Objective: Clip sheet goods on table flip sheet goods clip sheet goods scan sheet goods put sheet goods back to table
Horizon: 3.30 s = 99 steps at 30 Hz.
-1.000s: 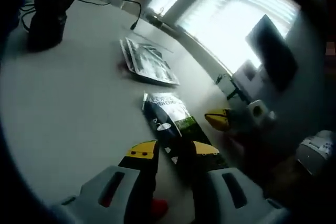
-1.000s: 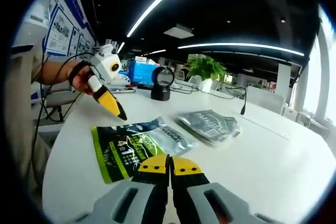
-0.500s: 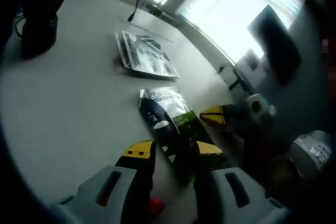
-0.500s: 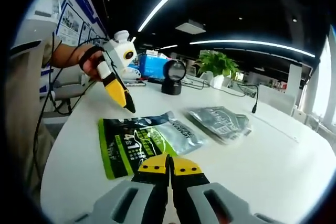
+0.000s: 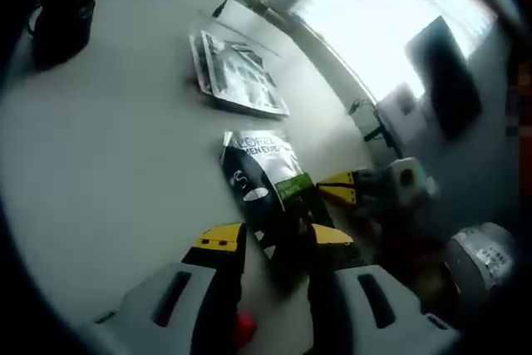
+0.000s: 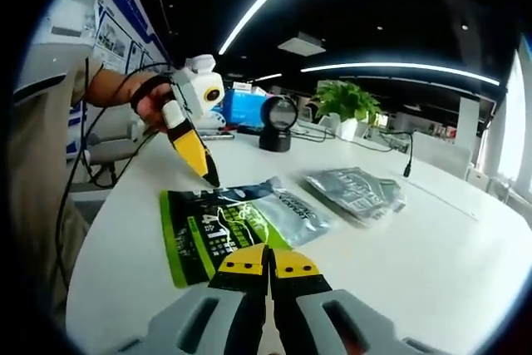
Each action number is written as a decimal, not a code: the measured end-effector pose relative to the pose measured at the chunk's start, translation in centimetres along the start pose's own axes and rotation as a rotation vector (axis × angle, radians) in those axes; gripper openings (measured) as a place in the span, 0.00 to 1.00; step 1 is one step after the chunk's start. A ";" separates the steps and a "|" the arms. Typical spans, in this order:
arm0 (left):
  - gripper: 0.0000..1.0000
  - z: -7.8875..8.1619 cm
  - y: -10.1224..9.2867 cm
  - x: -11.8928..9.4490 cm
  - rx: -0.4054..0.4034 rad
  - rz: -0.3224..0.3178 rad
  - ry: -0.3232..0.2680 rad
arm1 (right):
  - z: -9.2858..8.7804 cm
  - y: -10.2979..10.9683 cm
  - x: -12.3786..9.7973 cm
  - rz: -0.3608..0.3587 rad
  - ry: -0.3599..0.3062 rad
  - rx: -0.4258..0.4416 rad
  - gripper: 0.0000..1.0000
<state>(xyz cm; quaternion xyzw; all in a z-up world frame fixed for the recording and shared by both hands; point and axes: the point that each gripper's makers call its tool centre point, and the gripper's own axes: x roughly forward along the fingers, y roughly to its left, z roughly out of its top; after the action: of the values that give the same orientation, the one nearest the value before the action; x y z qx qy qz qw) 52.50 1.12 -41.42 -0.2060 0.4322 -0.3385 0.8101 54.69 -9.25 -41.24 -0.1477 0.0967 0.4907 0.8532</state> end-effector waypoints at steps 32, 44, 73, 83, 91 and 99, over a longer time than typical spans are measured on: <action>0.27 0.1 -0.2 0.7 -0.038 0.088 0.090 | -0.5 -0.3 0.1 -0.015 0.013 0.017 0.00; 0.28 0.6 -0.1 0.8 -0.068 0.061 0.046 | -0.7 -0.2 0.2 0.013 0.019 0.071 0.00; 0.22 0.4 -1.0 1.2 -0.090 -0.008 0.023 | -0.7 -0.1 0.1 0.019 0.020 0.064 0.00; 0.17 0.8 -1.0 1.3 -0.083 -0.011 -0.001 | -0.7 -0.1 0.1 0.018 0.019 0.057 0.00; 0.14 0.7 -1.1 1.6 -0.092 -0.017 -0.002 | -0.7 -0.1 0.1 0.018 0.017 0.045 0.00; 0.08 0.6 -1.3 2.0 -0.114 -0.031 -0.007 | -0.7 0.0 0.1 0.017 0.015 0.036 0.00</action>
<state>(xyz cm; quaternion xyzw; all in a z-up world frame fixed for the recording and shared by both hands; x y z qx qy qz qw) 53.28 -1.23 -41.39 -0.2598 0.4446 -0.3251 0.7932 54.73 -9.40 -41.88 -0.1348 0.1131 0.4952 0.8508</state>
